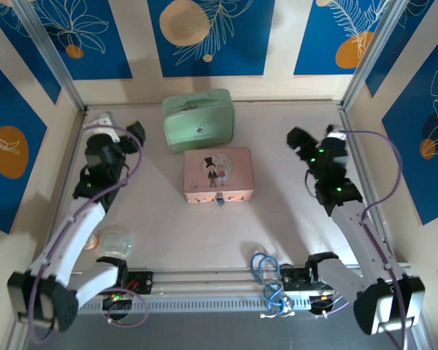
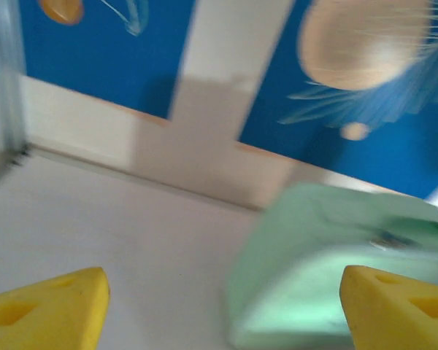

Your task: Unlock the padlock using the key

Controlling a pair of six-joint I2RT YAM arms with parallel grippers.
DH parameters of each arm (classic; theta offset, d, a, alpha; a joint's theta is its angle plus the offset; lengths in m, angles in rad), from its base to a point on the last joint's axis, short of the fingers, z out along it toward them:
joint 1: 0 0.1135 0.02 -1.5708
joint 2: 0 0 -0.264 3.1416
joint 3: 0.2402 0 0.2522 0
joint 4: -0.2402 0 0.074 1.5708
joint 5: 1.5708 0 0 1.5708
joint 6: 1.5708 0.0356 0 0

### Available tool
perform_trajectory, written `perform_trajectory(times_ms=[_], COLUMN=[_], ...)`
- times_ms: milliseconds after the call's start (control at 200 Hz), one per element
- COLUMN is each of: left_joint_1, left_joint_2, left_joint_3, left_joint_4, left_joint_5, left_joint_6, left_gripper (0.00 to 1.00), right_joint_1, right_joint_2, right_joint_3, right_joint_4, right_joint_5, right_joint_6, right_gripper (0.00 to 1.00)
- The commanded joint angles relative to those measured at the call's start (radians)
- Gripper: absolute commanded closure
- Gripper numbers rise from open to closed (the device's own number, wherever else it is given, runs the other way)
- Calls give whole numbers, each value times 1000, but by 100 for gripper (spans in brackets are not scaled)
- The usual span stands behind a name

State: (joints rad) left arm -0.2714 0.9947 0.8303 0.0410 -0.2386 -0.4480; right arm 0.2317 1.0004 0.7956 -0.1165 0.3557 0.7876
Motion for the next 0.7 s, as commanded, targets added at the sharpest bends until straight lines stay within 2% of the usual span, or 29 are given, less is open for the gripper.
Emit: perform_trajectory(times_ms=[0, 80, 150, 215, 285, 350, 390, 490, 535, 560, 615, 695], left_joint_1=[-182, -289, -354, -395, -429, -452, -464, -478, -478, -478, -480, -486], left_joint_2=[-70, -139, -185, -207, -202, -178, -158, -120, -109, -106, -107, -116], left_joint_3=[-131, -190, -230, -252, -265, -267, -271, -279, -283, -286, -292, -307], left_joint_4=[-264, -297, -320, -343, -346, -346, -343, -339, -337, -332, -323, -308], left_joint_5=[-31, -65, -74, -71, -45, -26, -18, -7, 0, 6, 18, 30], left_joint_6=[-205, -240, -264, -299, -320, -340, -355, -412, -442, -453, -478, -508], left_gripper=[17, 17, 16, 15, 15, 16, 17, 19, 20, 21, 21, 22], right_joint_1=[313, 582, 760, 860, 958, 1044, 1065, 1025, 982, 959, 925, 919], right_joint_2=[96, 184, 288, 387, 469, 539, 581, 652, 657, 658, 659, 660], right_joint_3=[15, 75, 163, 244, 298, 326, 340, 356, 326, 312, 289, 279], right_joint_4=[-308, -377, -485, -595, -622, -625, -610, -549, -459, -436, -427, -428], right_joint_5=[192, 374, 479, 500, 510, 585, 589, 473, 364, 322, 280, 308], right_joint_6=[130, 132, 193, 302, 374, 448, 444, 345, 247, 245, 275, 276], right_gripper=[15, 17, 16, 17, 16, 14, 14, 19, 33, 37, 38, 38])
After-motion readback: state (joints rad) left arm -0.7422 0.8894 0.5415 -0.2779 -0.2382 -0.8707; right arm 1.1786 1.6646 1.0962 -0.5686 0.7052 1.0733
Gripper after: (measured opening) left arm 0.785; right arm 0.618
